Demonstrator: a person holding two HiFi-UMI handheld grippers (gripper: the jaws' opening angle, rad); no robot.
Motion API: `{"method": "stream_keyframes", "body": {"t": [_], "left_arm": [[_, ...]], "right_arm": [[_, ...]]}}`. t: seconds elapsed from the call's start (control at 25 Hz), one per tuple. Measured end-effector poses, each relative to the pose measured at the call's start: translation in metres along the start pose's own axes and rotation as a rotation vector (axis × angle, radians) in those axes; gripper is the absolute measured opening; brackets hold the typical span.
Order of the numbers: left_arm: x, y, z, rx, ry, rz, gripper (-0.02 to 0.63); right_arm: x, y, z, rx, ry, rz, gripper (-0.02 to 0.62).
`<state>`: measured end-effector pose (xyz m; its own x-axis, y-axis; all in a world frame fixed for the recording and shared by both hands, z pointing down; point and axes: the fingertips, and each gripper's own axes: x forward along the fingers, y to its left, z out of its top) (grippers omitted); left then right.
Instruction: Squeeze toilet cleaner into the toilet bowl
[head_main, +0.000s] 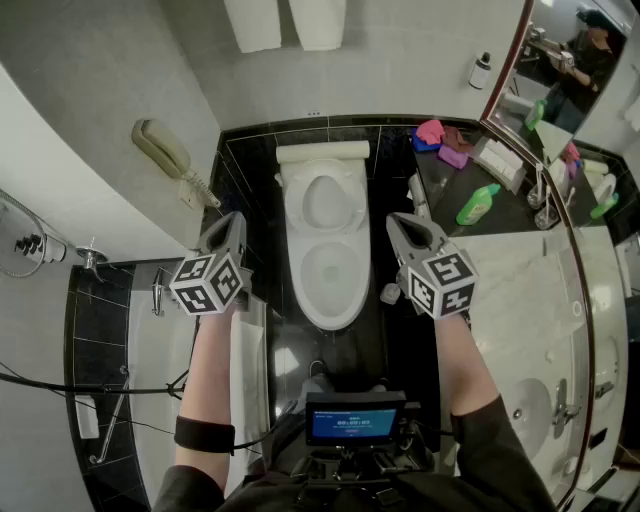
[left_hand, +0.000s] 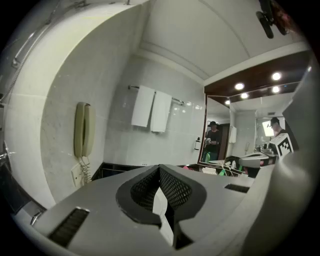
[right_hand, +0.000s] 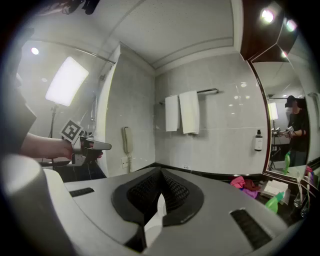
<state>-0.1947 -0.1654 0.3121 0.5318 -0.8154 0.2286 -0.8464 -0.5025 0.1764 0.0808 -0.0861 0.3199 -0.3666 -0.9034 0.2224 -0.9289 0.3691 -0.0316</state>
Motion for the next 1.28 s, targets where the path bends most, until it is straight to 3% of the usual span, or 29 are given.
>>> {"method": "stream_keyframes", "body": {"t": [0.16,0.52,0.76,0.92,1.28], "left_arm": [[0.016,-0.030,-0.018,0.016,0.016,-0.026,0.000],[0.045,-0.101,-0.089,0.161,0.087,-0.094,0.000],[0.052,-0.130,-0.128,0.136,0.131,-0.156,0.000],[0.058,-0.140,-0.131,0.107,0.144,-0.192,0.000],[0.065,-0.149,-0.131,0.133,0.151,-0.295,0.000]], "right_arm": [[-0.015,-0.027,-0.027,0.008,0.039,-0.055,0.014],[-0.067,-0.071,-0.113,0.091,0.145,-0.191,0.014],[-0.093,-0.075,-0.153,0.157,0.191,-0.235,0.014],[-0.100,-0.078,-0.162,0.163,0.195,-0.248,0.014],[-0.094,-0.076,-0.164,0.201,0.184,-0.292,0.014]]}}
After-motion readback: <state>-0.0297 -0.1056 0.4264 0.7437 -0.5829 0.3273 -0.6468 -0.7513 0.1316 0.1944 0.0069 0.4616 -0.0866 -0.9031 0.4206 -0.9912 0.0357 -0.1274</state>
